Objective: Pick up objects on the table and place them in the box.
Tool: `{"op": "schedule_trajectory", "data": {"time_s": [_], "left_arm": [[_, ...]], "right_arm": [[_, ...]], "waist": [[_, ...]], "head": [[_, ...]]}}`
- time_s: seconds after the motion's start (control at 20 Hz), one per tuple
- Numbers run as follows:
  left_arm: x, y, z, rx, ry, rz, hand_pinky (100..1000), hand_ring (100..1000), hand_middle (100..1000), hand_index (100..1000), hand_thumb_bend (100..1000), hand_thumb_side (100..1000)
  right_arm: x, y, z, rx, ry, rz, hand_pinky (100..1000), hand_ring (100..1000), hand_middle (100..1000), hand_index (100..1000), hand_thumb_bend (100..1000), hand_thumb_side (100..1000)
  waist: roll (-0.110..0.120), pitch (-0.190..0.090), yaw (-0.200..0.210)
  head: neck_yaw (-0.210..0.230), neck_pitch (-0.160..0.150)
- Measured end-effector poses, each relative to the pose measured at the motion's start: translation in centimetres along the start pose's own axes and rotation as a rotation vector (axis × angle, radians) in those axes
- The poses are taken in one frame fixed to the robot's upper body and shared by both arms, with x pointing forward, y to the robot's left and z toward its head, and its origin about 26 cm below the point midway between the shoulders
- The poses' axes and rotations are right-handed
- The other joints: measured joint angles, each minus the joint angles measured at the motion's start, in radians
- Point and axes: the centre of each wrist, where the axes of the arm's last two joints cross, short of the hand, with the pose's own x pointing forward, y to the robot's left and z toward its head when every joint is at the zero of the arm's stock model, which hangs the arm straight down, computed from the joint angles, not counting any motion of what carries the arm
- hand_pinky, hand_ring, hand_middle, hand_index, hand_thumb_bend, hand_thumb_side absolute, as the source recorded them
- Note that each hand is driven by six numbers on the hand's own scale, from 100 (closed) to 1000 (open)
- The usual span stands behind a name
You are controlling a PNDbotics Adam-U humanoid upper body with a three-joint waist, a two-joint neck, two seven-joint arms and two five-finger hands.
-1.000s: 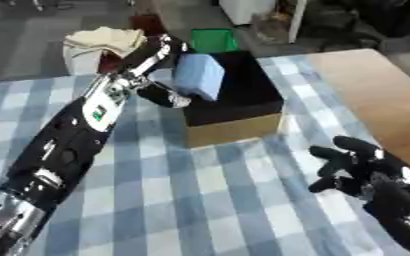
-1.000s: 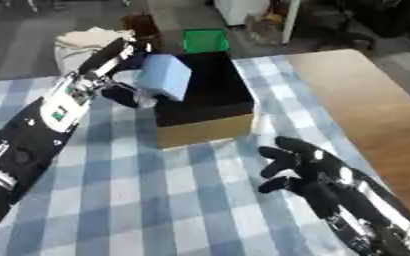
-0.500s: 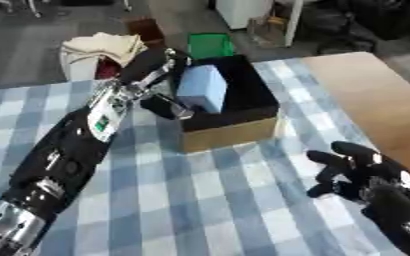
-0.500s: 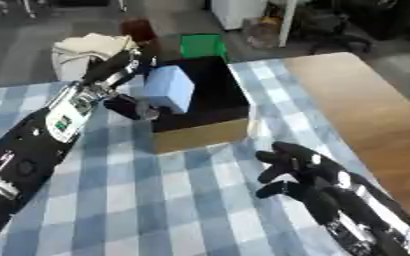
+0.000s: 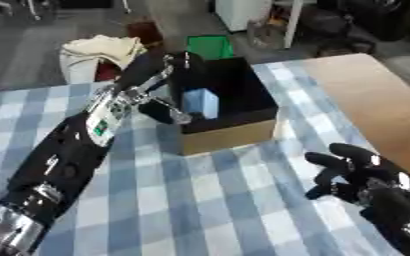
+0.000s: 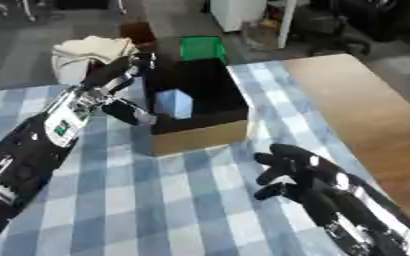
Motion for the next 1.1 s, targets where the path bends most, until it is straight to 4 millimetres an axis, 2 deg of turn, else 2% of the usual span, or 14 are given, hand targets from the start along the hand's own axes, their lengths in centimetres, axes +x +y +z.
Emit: {"op": "schedule_trajectory", "data": {"time_s": [0.25,0.45,0.5,0.55,0.75,0.95,1.1], "left_arm": [[-0.1,-0.2,0.6,0.04,0.006,0.076,859,714,751,766,384,437],[0.3,1.5,2.0,0.126,-0.006,0.209,864,683,711,741,309,431],[0.6,2.1,2.4,0.147,-0.016,0.249,865,677,704,737,306,428],[1.0,2.7,2.9,0.167,-0.026,0.29,864,664,689,724,283,426],[3.3,4.9,4.9,0.231,-0.086,0.447,861,659,680,720,289,382],[5.9,6.5,7.5,0.278,-0.136,0.548,866,653,675,718,270,387],[7.5,6.8,9.4,0.31,-0.144,0.609,873,650,670,714,233,422]], "right_arm": [[0.0,0.0,0.0,-0.004,-0.001,0.001,749,1000,703,954,100,553],[-0.1,-0.1,0.4,-0.022,0.001,0.004,749,1000,703,955,100,552],[-0.1,-0.1,0.5,-0.03,0.004,0.005,749,1000,703,955,100,628],[-0.1,-0.2,0.7,-0.039,0.007,0.007,749,1000,703,955,100,628],[-0.1,-0.4,1.3,-0.072,0.018,0.023,748,1000,703,955,100,625],[-0.1,-0.6,1.5,-0.097,0.02,0.037,748,1000,703,955,100,640],[-0.1,-0.7,2.0,-0.122,0.026,0.047,747,1000,700,954,100,623]], "waist": [[-0.001,0.0,0.014],[-0.001,-0.001,0.039],[-0.001,-0.001,0.048],[0.0,-0.001,0.056],[0.0,-0.004,0.093],[-0.002,-0.009,0.128],[-0.006,-0.012,0.15]], "head": [[-0.008,0.0],[-0.019,0.0],[-0.021,0.0],[-0.022,0.001],[-0.029,0.01],[-0.037,0.019],[-0.04,0.027]]}}
